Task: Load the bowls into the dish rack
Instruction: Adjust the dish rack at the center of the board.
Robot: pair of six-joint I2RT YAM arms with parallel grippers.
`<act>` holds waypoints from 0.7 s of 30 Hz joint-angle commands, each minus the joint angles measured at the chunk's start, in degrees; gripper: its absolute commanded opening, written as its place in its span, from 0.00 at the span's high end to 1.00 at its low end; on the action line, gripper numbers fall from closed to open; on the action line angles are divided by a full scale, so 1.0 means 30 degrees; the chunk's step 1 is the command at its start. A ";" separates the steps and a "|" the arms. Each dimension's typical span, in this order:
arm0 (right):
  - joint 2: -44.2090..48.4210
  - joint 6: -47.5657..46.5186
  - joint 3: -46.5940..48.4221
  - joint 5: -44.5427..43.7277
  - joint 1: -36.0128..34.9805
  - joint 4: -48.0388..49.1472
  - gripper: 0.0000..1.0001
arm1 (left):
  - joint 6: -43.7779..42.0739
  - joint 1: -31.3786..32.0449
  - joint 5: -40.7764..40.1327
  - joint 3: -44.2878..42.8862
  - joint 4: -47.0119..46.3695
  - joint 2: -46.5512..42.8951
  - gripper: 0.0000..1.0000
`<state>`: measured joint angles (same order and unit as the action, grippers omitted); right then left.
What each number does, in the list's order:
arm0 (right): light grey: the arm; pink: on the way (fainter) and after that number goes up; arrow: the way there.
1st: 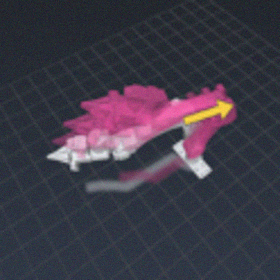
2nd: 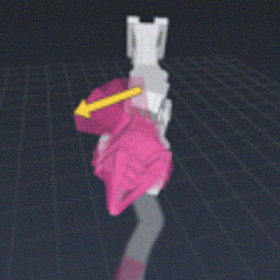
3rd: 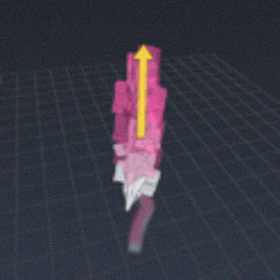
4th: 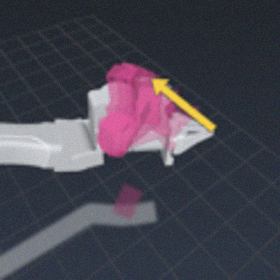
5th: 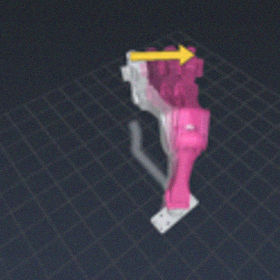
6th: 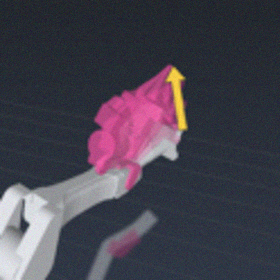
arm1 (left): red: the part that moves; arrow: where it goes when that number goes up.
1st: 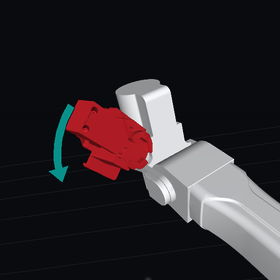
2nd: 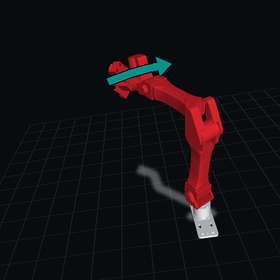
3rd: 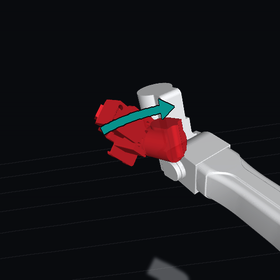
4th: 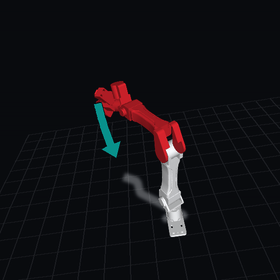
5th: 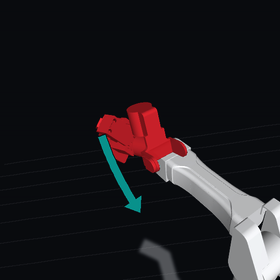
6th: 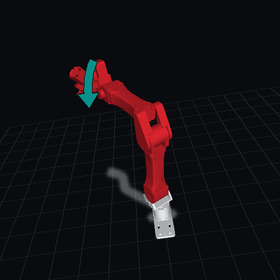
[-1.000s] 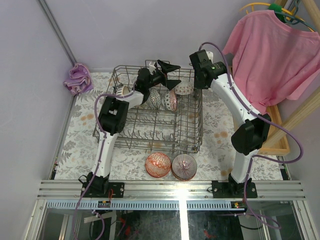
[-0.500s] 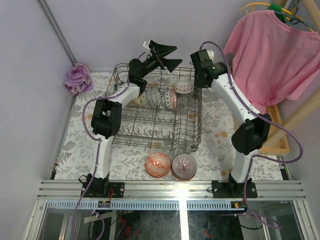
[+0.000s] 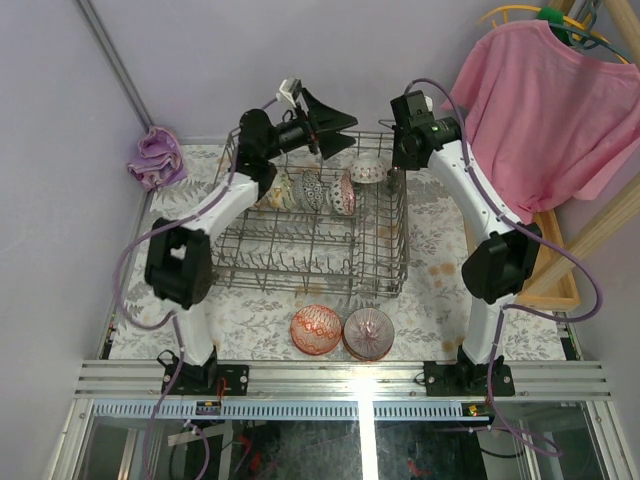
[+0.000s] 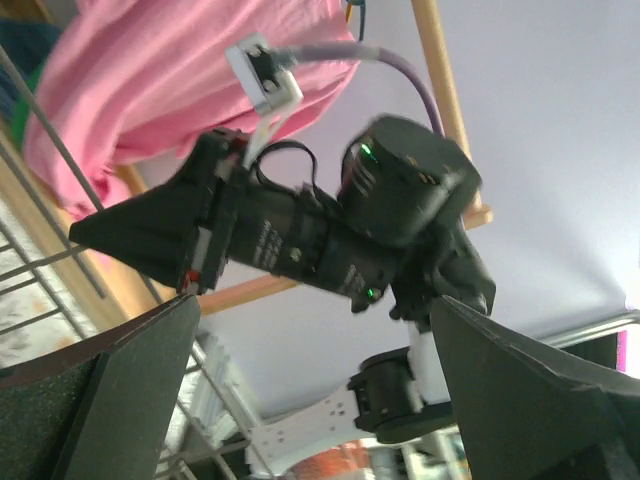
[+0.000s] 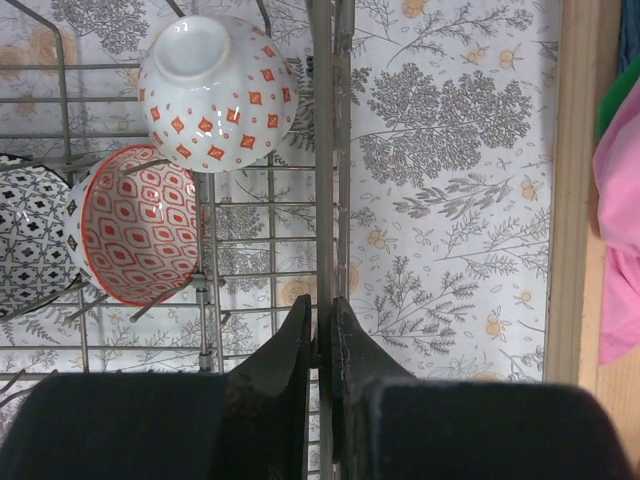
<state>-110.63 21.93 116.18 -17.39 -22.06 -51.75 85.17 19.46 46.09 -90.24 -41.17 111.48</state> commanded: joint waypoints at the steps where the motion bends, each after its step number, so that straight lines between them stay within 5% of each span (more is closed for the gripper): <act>1: -0.0570 -0.1313 0.1218 0.2003 0.0614 0.1073 1.00 | -0.6620 -0.0262 -0.0064 0.1327 0.6059 -0.4016 0.00; 15: -0.1507 -0.3580 0.3342 0.4929 0.2376 0.1725 0.99 | -1.3399 -0.0705 -0.4276 0.3538 1.7017 -1.0811 0.00; 17: -0.1011 -0.3680 0.3376 0.5432 0.2396 0.1641 0.93 | -1.3708 -0.0773 -0.4655 0.3517 1.8196 -1.1270 0.00; 21: 0.0964 -0.3265 0.1901 0.5974 0.2400 0.2463 0.65 | -1.4063 -0.0804 -0.5267 0.3728 1.9368 -1.2162 0.00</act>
<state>-115.50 14.81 122.43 -3.46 -15.44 -48.07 46.11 17.52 32.40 -79.88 8.73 78.15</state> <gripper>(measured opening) 0.245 0.994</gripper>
